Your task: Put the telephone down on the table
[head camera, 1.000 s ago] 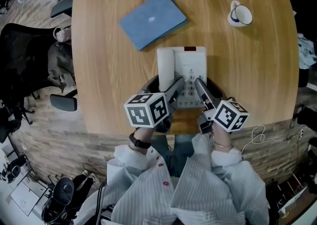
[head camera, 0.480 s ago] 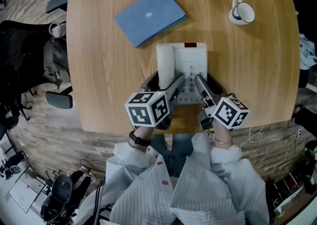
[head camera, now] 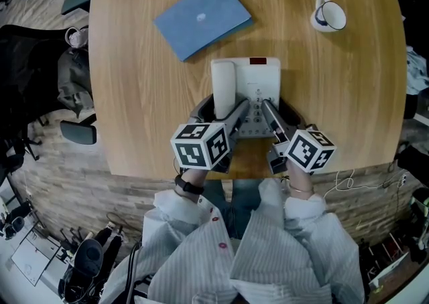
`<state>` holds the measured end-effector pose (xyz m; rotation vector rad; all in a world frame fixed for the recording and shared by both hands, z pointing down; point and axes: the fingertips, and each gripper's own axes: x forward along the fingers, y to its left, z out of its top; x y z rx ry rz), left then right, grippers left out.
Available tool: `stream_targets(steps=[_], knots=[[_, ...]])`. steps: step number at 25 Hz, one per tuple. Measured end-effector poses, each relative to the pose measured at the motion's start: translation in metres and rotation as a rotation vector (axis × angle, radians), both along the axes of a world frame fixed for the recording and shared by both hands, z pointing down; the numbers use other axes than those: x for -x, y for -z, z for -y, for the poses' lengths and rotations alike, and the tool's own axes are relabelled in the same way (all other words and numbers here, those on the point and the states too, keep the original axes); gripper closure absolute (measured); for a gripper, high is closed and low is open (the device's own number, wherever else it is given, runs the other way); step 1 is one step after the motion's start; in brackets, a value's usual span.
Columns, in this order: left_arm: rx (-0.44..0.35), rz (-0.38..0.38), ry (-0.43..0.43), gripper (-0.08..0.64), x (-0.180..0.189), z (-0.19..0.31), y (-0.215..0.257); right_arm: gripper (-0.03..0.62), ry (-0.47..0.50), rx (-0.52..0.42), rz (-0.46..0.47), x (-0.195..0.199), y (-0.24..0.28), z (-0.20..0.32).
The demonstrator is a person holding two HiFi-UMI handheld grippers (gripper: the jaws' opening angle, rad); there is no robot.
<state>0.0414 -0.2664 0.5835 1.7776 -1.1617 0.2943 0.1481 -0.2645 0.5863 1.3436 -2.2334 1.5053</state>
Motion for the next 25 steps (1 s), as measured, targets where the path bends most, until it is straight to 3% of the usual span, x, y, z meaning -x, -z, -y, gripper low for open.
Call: stream_targets(steps=[16,22,25], knots=[[-0.015,-0.016,-0.052,0.184,-0.003,0.003,-0.003,0.370,0.023,-0.004,0.005,0.001,-0.002,0.001],[-0.058,0.033,-0.042,0.181,0.001,0.004,0.003,0.370,0.007,-0.017,-0.034,-0.006,0.002,0.000],[-0.053,-0.002,-0.020,0.181,0.007,0.004,0.007,0.370,-0.002,-0.031,-0.034,-0.008,0.008,0.000]])
